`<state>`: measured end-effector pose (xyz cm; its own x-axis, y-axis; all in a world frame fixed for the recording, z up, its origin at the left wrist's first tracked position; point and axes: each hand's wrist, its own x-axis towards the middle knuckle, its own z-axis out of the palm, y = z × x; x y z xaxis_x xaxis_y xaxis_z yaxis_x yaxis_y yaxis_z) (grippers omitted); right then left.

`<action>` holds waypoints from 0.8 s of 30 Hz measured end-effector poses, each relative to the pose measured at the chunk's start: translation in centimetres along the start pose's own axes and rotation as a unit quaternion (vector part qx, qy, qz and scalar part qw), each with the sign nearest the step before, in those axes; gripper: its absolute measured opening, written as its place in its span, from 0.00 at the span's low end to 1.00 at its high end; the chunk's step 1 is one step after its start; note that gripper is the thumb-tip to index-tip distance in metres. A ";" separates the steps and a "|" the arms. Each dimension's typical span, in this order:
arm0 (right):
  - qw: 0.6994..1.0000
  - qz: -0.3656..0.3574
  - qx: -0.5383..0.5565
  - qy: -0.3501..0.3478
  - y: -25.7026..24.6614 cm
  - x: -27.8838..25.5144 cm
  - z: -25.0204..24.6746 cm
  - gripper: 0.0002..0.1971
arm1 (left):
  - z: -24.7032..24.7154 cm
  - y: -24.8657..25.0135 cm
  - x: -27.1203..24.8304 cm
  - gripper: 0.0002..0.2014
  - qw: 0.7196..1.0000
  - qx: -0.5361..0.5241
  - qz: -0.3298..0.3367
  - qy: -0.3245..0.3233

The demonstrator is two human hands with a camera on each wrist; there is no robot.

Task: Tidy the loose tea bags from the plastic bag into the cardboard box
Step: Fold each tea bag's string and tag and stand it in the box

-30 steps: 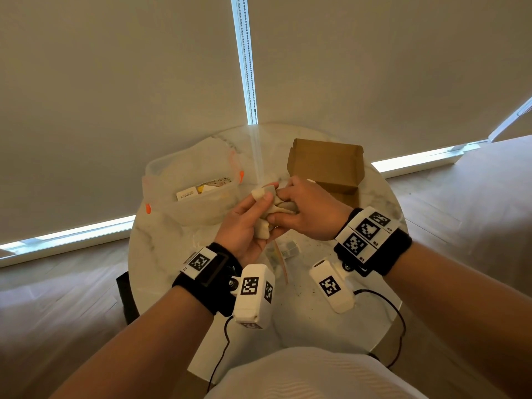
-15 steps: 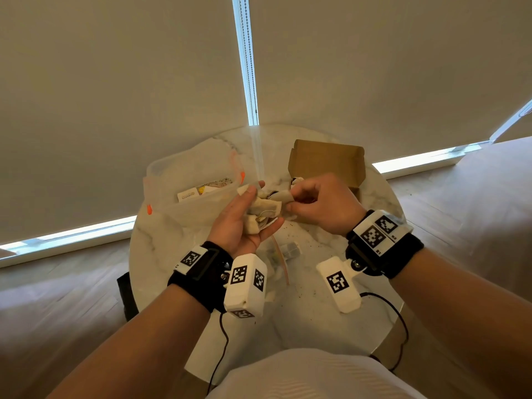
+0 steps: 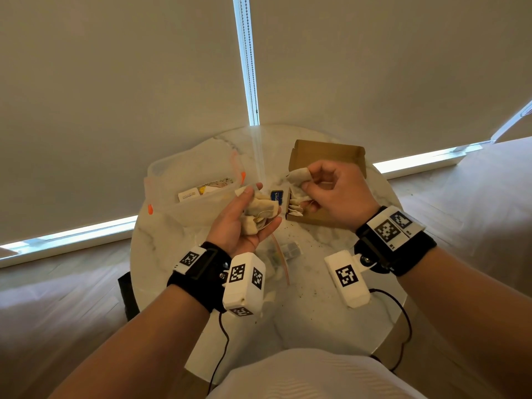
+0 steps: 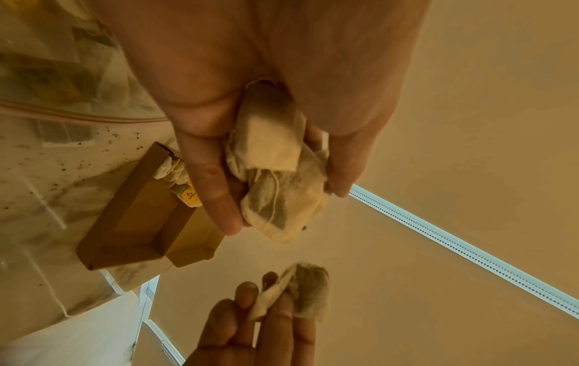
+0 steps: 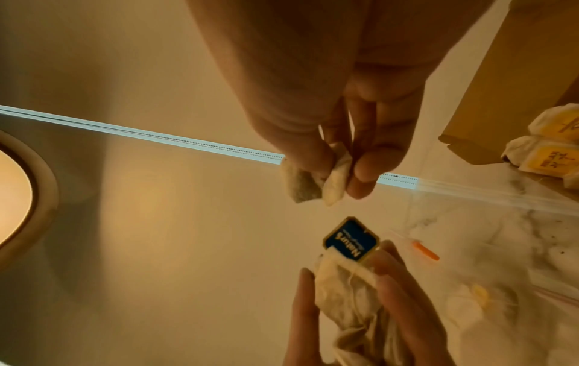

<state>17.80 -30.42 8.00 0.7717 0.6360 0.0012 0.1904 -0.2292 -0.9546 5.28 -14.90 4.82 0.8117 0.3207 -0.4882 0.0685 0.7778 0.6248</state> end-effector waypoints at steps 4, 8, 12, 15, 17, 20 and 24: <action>0.998 -0.047 -0.046 -0.011 -1.0 0.3 0.3 0.06 | 0.1 -0.1 0.1 0.18 1.000 0.008 -0.014 -0.002; 0.997 -0.053 -0.065 -0.004 -1.8 0.9 0.9 0.04 | 0.0 -0.3 0.0 0.17 0.999 0.028 -0.022 -0.002; 0.999 -0.016 -0.045 -0.011 -1.9 1.2 0.8 0.04 | -0.1 -0.2 -0.2 0.16 0.999 0.039 -0.026 -0.005; 0.999 -0.009 -0.037 -0.007 -1.8 0.9 0.7 0.05 | -0.4 0.1 -0.1 0.15 0.999 0.037 -0.025 -0.011; 0.999 -0.017 -0.032 0.016 -1.6 0.6 0.6 0.06 | -0.4 0.2 0.0 0.14 0.999 0.034 -0.024 -0.011; 0.999 -0.044 -0.024 0.020 -1.5 -0.1 0.4 0.06 | -0.3 0.4 0.2 0.18 0.999 0.028 -0.023 -0.005; 0.998 -0.061 -0.005 -0.012 -2.0 -0.6 0.2 0.06 | -0.4 0.3 0.5 0.21 0.999 0.030 -0.025 0.006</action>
<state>16.77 -30.19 9.83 0.7272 0.6776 0.1099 0.2881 -0.1560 -0.9448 5.51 -14.27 4.56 0.7991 0.2897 -0.5269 0.1430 0.7596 0.6345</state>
